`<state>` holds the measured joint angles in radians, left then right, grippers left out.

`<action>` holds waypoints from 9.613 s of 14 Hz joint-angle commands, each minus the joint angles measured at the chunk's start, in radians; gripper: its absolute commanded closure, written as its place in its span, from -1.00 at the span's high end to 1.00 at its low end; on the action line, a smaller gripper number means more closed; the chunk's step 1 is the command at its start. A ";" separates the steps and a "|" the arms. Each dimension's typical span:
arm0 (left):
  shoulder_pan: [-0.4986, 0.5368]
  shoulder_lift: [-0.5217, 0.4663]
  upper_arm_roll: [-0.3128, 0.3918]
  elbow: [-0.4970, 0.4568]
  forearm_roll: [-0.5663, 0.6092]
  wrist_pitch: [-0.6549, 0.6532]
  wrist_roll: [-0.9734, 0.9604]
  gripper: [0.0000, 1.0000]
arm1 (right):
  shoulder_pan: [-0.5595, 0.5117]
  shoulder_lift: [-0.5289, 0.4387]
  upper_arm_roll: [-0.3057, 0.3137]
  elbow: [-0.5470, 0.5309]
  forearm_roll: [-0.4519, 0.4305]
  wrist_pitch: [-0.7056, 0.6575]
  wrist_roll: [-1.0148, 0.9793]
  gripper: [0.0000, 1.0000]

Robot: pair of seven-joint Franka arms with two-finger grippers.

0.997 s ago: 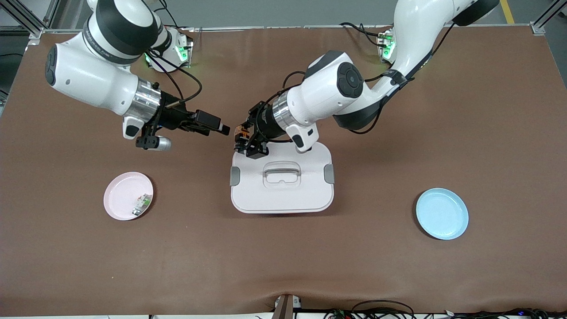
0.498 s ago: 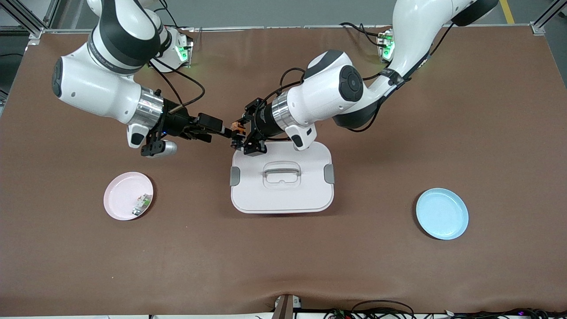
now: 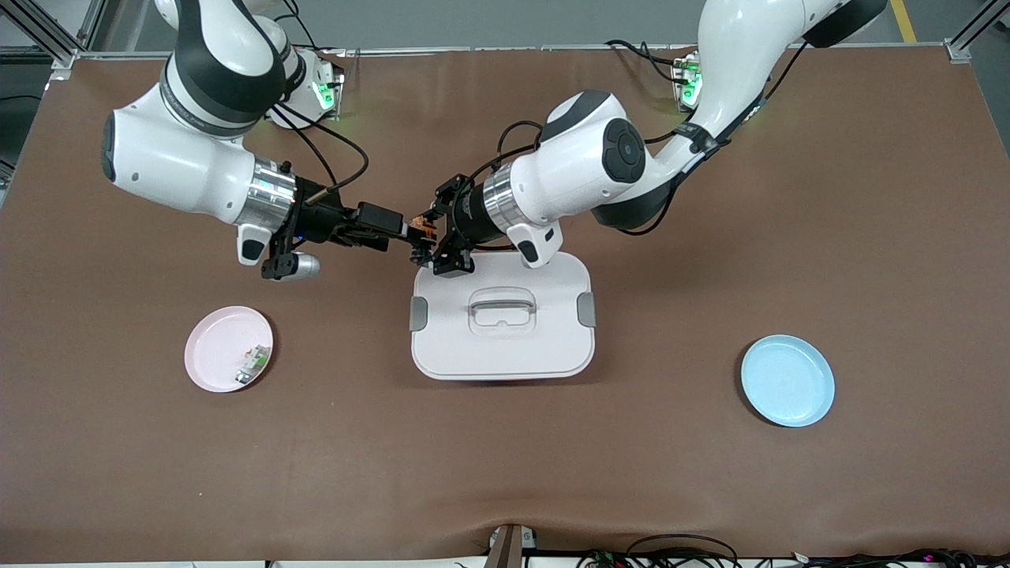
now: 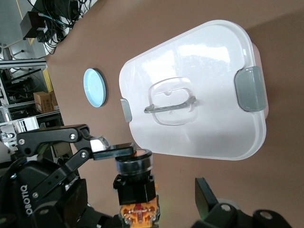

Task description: Transfer orange switch to right arm and place

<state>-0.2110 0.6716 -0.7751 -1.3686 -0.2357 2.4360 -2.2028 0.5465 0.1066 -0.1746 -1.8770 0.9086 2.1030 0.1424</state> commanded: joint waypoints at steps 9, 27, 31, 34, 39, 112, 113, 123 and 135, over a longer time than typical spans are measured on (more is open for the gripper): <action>-0.011 0.009 -0.001 0.019 -0.033 0.009 -0.008 -1.00 | 0.033 0.030 -0.003 0.013 0.023 -0.043 0.051 0.21; 0.030 -0.041 0.000 0.019 -0.016 -0.003 0.002 1.00 | 0.013 0.027 -0.008 0.035 0.010 -0.115 0.098 -0.85; 0.103 -0.093 -0.001 0.019 -0.014 -0.044 0.055 1.00 | -0.075 0.025 -0.009 0.067 -0.100 -0.271 0.018 -0.85; 0.204 -0.115 -0.009 0.019 -0.016 -0.124 0.123 1.00 | -0.157 0.021 -0.009 0.081 -0.306 -0.368 -0.175 -0.85; 0.315 -0.124 -0.007 0.019 -0.014 -0.216 0.311 1.00 | -0.270 0.021 -0.011 0.075 -0.580 -0.385 -0.538 -0.87; 0.185 -0.753 0.692 -0.204 0.286 -0.920 2.106 1.00 | -0.500 0.133 -0.003 0.085 -0.845 -0.208 -0.262 1.00; 0.185 -0.753 0.692 -0.204 0.286 -0.920 2.106 1.00 | -0.499 0.105 -0.002 0.081 -0.864 -0.215 -0.262 1.00; 0.185 -0.751 0.691 -0.201 0.285 -0.920 2.109 1.00 | -0.497 -0.024 -0.009 0.087 -0.887 -0.219 -0.265 1.00; 0.173 -0.742 0.685 -0.198 0.286 -0.925 2.105 1.00 | -0.502 -0.275 -0.005 -0.077 -0.905 -0.287 -0.268 1.00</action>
<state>-0.0340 -0.0732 -0.0939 -1.5709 0.0609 1.5088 -0.1159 0.0484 -0.1186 -0.1882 -1.9023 0.0297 1.8011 -0.1435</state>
